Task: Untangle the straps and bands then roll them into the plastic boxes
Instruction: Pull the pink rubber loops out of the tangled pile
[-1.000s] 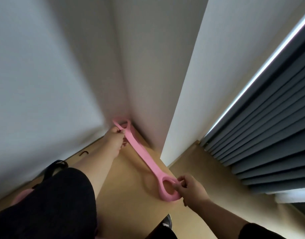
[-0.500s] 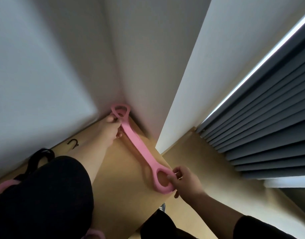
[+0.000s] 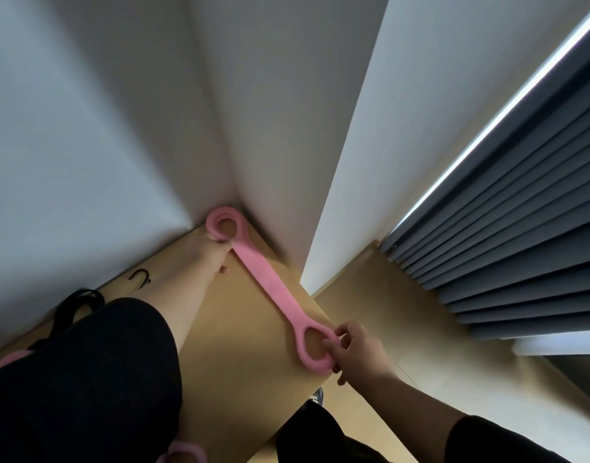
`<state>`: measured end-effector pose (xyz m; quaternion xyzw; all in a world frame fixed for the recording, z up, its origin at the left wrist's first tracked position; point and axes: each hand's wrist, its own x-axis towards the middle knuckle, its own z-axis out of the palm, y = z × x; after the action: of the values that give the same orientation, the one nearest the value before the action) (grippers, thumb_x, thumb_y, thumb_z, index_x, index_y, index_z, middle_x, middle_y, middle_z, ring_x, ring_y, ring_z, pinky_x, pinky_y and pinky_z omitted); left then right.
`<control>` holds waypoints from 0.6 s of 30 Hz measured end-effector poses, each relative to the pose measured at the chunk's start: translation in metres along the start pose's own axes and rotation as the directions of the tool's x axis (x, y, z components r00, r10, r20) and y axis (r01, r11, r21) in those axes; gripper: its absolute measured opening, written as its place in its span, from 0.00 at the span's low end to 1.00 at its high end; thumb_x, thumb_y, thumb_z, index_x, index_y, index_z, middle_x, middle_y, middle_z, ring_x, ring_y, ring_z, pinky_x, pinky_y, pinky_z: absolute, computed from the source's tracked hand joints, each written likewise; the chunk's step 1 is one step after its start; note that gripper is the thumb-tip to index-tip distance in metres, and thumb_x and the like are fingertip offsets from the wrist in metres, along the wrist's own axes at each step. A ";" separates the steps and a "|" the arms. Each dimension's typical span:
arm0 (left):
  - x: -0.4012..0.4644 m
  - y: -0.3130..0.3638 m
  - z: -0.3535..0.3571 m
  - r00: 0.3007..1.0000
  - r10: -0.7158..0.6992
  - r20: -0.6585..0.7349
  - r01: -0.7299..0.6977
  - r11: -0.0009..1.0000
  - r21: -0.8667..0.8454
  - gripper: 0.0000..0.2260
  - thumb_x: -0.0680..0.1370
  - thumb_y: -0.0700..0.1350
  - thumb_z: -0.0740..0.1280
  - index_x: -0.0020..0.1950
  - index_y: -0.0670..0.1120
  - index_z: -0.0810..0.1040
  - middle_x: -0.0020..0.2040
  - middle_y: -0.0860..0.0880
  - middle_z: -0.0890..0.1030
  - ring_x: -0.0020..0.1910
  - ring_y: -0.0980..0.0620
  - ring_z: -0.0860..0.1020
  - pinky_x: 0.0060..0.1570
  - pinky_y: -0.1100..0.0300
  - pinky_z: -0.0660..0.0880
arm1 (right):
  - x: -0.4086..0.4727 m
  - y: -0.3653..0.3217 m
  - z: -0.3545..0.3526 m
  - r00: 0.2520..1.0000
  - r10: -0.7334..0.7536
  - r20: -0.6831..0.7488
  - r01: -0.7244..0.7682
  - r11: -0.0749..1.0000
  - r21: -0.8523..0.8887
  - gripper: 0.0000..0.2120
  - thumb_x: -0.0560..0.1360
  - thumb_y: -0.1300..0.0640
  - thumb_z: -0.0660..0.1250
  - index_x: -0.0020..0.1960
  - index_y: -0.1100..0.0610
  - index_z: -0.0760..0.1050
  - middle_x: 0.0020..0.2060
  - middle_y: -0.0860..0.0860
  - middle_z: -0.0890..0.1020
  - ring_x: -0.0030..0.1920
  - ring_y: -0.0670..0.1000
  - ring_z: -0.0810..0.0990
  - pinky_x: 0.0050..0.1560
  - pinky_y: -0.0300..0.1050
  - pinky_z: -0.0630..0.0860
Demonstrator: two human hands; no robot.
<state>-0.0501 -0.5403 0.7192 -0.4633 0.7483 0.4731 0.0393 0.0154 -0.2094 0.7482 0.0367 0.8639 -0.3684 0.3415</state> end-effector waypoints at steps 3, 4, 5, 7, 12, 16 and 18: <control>-0.004 -0.001 0.004 0.996 -0.013 0.086 0.021 0.995 -0.098 0.07 0.80 0.42 0.68 0.55 0.41 0.75 0.34 0.44 0.73 0.26 0.49 0.72 0.22 0.62 0.76 | 0.000 0.002 0.001 1.000 -0.005 -0.023 0.004 1.000 -0.027 0.07 0.77 0.53 0.71 0.49 0.52 0.73 0.39 0.52 0.80 0.29 0.48 0.83 0.28 0.43 0.79; -0.006 -0.002 0.004 0.995 -0.006 0.104 0.018 0.994 -0.111 0.07 0.81 0.41 0.67 0.56 0.41 0.74 0.34 0.44 0.72 0.27 0.49 0.71 0.20 0.64 0.73 | 0.001 0.003 0.002 1.000 -0.001 -0.028 -0.001 0.999 -0.041 0.07 0.77 0.52 0.71 0.49 0.51 0.73 0.40 0.52 0.80 0.30 0.48 0.83 0.28 0.44 0.80; -0.008 -0.004 0.003 0.994 0.002 0.111 0.011 0.993 -0.114 0.06 0.81 0.41 0.67 0.56 0.41 0.73 0.34 0.44 0.72 0.28 0.48 0.71 0.19 0.65 0.73 | 0.003 0.004 0.002 0.999 0.006 -0.034 -0.008 0.998 -0.063 0.08 0.77 0.51 0.71 0.48 0.51 0.72 0.41 0.52 0.80 0.31 0.49 0.83 0.30 0.46 0.81; -0.011 -0.009 -0.001 0.994 0.022 0.111 -0.011 0.995 -0.096 0.07 0.80 0.42 0.68 0.55 0.41 0.75 0.33 0.44 0.73 0.27 0.48 0.71 0.20 0.64 0.73 | 0.005 0.004 0.003 0.998 0.014 -0.054 -0.021 0.990 -0.141 0.10 0.76 0.48 0.71 0.47 0.50 0.71 0.43 0.50 0.79 0.36 0.51 0.83 0.37 0.52 0.82; -0.025 -0.027 -0.016 0.992 0.045 0.122 -0.055 0.995 0.083 0.07 0.79 0.44 0.70 0.49 0.42 0.74 0.35 0.43 0.77 0.29 0.47 0.75 0.37 0.51 0.82 | 0.007 -0.008 0.005 0.996 -0.012 -0.088 -0.011 0.966 -0.257 0.12 0.75 0.47 0.71 0.49 0.52 0.72 0.47 0.50 0.77 0.38 0.45 0.77 0.31 0.39 0.69; -0.041 -0.044 -0.036 0.984 0.070 0.165 -0.100 0.978 0.184 0.09 0.77 0.49 0.71 0.43 0.47 0.75 0.36 0.44 0.80 0.31 0.45 0.79 0.45 0.41 0.82 | -0.002 -0.018 0.007 0.989 -0.001 -0.146 -0.033 0.972 -0.231 0.16 0.77 0.45 0.69 0.57 0.54 0.72 0.52 0.49 0.74 0.41 0.45 0.76 0.35 0.38 0.70; -0.057 -0.049 -0.051 0.970 0.143 0.195 -0.203 0.919 0.339 0.10 0.75 0.55 0.71 0.42 0.50 0.77 0.39 0.48 0.81 0.37 0.46 0.81 0.46 0.47 0.82 | -0.009 -0.025 0.010 0.984 -0.039 -0.172 -0.008 0.964 -0.266 0.21 0.78 0.42 0.66 0.62 0.55 0.71 0.55 0.50 0.72 0.47 0.48 0.77 0.47 0.45 0.77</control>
<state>0.0373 -0.5473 0.7430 -0.3393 0.8538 0.3681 0.1430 0.0204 -0.2327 0.7645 0.0162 0.9325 -0.2472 0.2628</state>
